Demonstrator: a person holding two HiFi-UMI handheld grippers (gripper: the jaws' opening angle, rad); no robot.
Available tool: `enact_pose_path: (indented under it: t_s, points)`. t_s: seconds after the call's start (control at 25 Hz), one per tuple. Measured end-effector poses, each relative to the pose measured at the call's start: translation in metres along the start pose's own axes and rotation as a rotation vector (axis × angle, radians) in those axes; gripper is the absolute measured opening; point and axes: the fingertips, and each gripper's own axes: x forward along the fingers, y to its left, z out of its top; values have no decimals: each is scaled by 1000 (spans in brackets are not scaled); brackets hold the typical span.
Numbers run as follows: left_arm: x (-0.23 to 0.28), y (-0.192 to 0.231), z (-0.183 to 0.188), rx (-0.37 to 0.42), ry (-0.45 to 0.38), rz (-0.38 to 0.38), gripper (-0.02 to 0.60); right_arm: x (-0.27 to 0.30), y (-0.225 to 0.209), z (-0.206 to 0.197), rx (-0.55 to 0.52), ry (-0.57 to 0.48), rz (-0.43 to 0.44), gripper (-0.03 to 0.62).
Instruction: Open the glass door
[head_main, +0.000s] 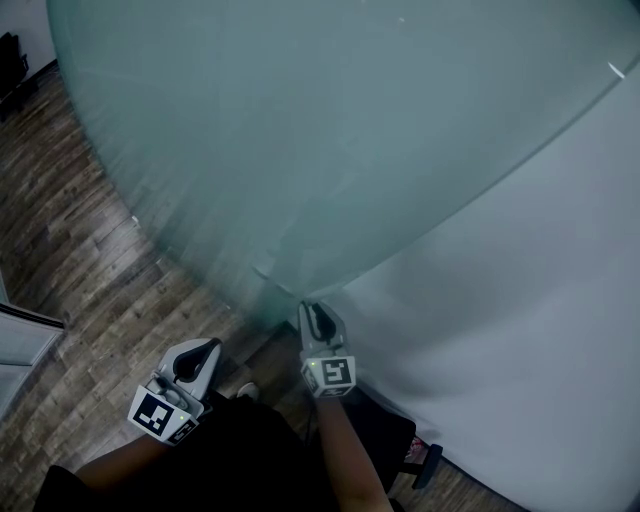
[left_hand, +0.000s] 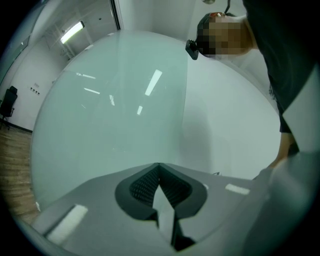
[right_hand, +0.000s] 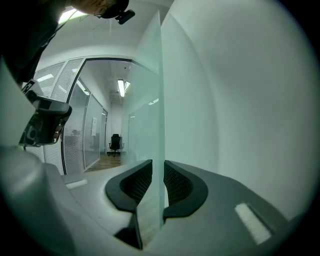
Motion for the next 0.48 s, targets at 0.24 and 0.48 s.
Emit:
enact_pose_path:
  t_s: [0.24, 0.48]
  points:
    - [9, -5, 5, 9, -10, -12, 0, 1, 2, -2, -25, 19, 16, 75]
    - [11, -12, 2, 5, 1, -19, 0, 3, -1, -2, 14, 28, 17, 81]
